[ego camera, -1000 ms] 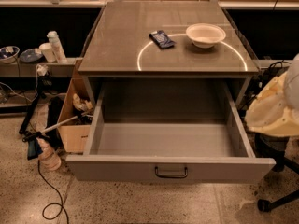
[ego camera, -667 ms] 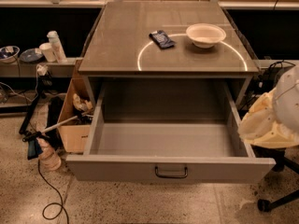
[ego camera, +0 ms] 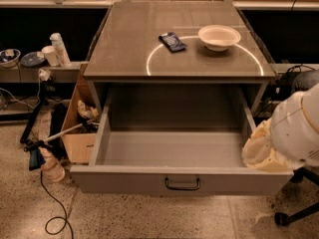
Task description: Close top drawer
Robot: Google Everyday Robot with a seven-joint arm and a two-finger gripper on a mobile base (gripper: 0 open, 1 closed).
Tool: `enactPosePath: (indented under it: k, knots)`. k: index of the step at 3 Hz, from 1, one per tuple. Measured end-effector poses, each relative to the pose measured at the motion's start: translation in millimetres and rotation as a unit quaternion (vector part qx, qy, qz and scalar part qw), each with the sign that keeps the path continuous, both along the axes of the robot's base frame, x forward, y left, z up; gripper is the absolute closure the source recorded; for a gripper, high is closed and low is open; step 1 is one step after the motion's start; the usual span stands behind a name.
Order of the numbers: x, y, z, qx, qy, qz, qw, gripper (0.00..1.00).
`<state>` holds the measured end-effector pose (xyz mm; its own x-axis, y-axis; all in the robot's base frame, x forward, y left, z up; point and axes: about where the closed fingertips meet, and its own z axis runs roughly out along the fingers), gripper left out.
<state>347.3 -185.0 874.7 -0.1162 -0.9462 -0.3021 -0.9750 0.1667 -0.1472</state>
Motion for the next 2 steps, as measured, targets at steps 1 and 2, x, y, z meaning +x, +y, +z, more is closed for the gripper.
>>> enactPosePath:
  k: [1, 2]
  knots:
    - [-4, -1, -18, -0.005, -0.002, -0.011, 0.9999, 1.0]
    - [-5, -2, -46, -0.011, 0.003, -0.023, 0.9997, 1.0]
